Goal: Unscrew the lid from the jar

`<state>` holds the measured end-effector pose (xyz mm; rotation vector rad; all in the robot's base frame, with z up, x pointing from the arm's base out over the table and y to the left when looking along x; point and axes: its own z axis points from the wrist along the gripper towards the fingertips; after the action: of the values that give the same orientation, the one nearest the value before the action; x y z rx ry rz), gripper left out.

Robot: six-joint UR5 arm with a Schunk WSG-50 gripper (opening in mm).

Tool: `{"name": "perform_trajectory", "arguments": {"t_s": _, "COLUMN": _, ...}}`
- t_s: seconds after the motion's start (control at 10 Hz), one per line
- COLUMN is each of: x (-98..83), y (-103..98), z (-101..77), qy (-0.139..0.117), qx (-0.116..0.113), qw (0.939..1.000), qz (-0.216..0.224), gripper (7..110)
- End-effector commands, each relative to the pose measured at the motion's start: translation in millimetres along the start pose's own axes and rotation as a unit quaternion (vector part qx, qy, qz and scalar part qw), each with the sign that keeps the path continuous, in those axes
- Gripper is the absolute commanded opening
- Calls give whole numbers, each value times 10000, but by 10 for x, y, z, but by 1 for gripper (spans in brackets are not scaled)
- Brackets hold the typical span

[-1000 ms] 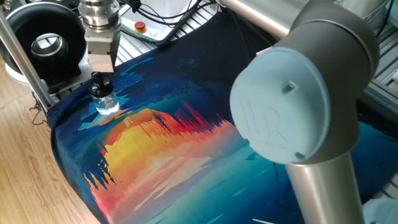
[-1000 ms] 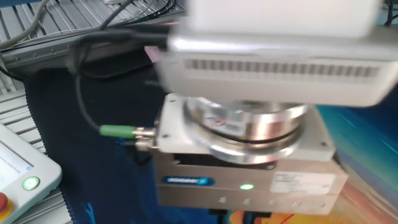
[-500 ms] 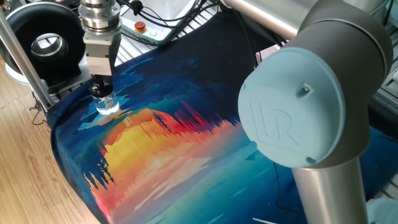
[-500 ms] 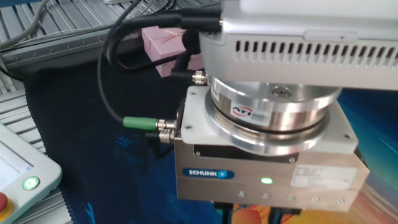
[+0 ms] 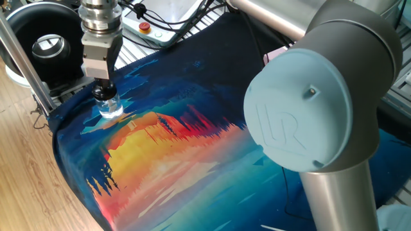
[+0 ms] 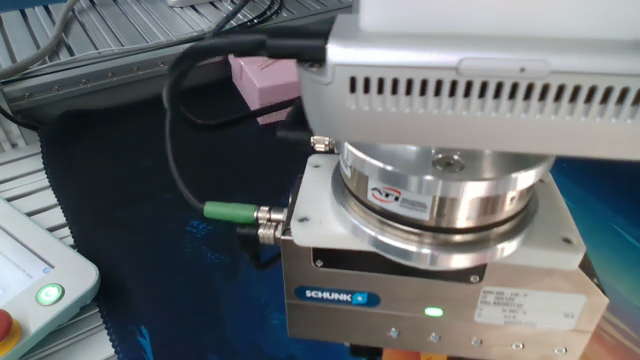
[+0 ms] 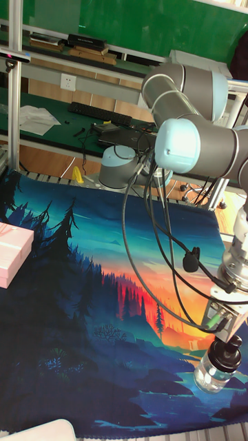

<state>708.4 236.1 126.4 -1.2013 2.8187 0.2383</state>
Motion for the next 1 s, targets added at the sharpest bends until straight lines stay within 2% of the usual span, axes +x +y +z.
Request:
{"name": "perform_trajectory", "arguments": {"t_s": 0.0, "x": -107, "y": 15, "z": 11, "qy": -130, "qx": -121, "qw": 9998, "qz": 15, "gripper": 44}}
{"name": "perform_trajectory", "arguments": {"t_s": 0.2, "x": -80, "y": -56, "z": 7, "qy": -68, "qx": 14, "qw": 10000, "qz": -1, "gripper": 44}}
{"name": "perform_trajectory", "arguments": {"t_s": 0.4, "x": -110, "y": -68, "z": -10, "qy": -134, "qx": -28, "qw": 9999, "qz": -24, "gripper": 44}}
{"name": "perform_trajectory", "arguments": {"t_s": 0.6, "x": -223, "y": 2, "z": -34, "qy": -376, "qx": -175, "qw": 9991, "qz": -4, "gripper": 44}}
{"name": "perform_trajectory", "arguments": {"t_s": 0.9, "x": -164, "y": -78, "z": -25, "qy": -258, "qx": -10, "qw": 9997, "qz": 32, "gripper": 44}}
